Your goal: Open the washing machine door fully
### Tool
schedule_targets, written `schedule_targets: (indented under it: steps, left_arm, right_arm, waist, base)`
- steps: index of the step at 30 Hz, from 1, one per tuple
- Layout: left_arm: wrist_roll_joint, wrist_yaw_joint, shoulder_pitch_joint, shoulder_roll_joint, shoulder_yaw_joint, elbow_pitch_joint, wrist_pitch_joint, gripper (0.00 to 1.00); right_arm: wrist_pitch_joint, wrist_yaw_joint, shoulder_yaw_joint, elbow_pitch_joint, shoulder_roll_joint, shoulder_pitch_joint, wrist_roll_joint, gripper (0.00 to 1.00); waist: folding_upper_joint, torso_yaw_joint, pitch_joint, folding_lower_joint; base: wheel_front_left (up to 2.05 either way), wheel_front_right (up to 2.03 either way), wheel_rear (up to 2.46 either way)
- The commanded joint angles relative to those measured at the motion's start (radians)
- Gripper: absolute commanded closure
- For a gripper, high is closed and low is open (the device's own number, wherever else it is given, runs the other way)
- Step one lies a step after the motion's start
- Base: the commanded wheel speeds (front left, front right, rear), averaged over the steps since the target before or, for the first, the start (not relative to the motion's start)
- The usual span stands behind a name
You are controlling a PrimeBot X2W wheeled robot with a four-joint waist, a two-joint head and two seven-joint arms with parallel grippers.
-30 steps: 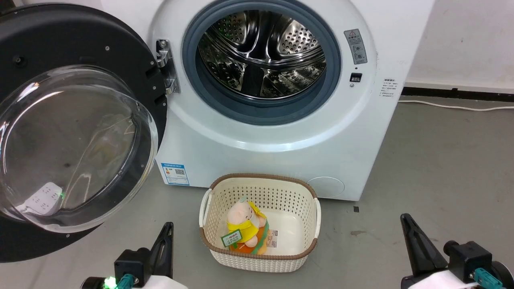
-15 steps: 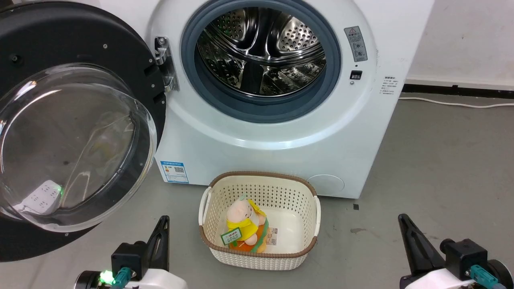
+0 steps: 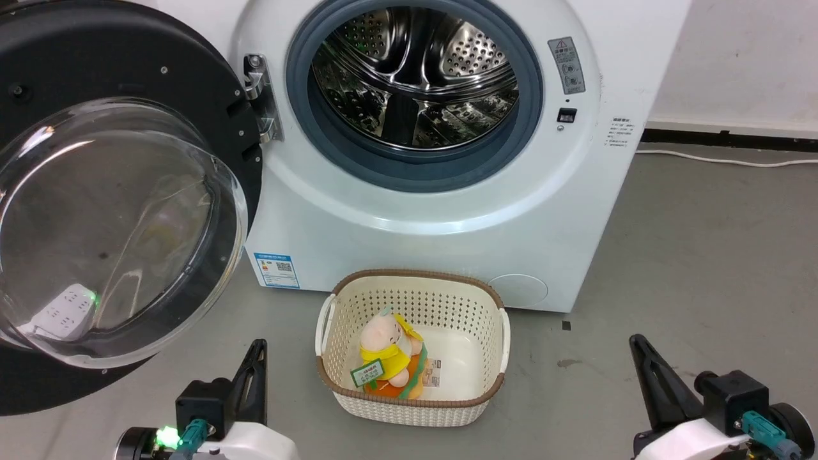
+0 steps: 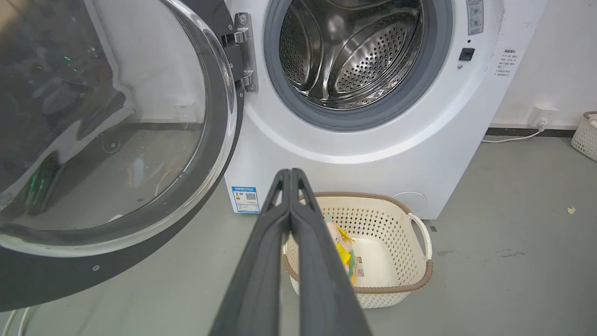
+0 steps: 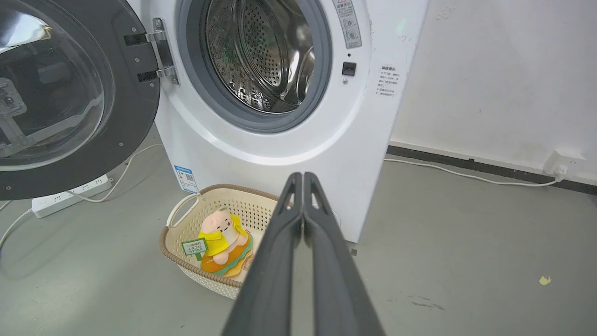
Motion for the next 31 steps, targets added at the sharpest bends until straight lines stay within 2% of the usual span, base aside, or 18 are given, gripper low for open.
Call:
schedule_targets:
  steps: [1, 31]
  left_arm:
    - [0.008, -0.004, -0.017, -0.001, 0.007, -0.009, 0.004, 1.0]
    - [0.046, -0.006, -0.036, -0.008, 0.039, -0.05, 0.062, 1.0]
  right_arm:
    - [0.004, 0.001, 0.002, -0.008, 0.004, -0.019, -0.005, 1.0]
    - [0.063, 0.001, 0.01, -0.018, 0.005, -0.05, -0.033, 1.0]
  waist:
    - [0.0, 0.0, 0.001, 0.0001]
    - [0.0, -0.003, 0.019, 0.0]
  base:
    - [0.0, 0.0, 0.0]
    - [0.0, 0.0, 0.0]
